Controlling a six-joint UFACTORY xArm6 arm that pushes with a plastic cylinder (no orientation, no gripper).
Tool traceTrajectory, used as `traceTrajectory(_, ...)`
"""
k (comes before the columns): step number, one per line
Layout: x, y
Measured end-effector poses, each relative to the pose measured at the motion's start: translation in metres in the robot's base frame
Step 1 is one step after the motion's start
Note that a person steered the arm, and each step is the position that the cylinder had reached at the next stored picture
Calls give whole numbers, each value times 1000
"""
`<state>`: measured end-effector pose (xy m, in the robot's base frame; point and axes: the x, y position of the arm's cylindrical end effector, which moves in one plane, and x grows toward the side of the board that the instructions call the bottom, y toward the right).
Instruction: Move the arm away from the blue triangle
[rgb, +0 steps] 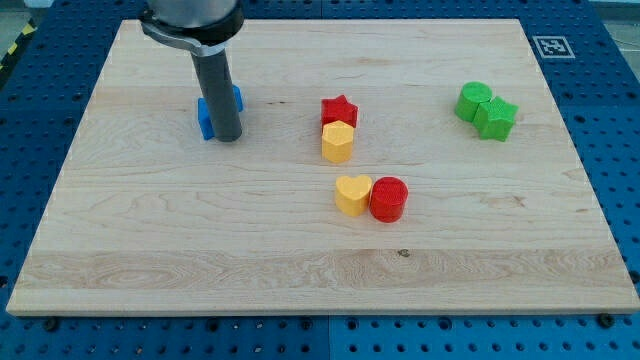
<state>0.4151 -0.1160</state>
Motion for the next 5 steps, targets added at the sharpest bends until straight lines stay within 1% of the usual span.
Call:
traceTrajectory(1,0,0)
traceTrajectory(2,7,13)
traceTrajectory(4,11,4)
traceTrajectory(5,11,30)
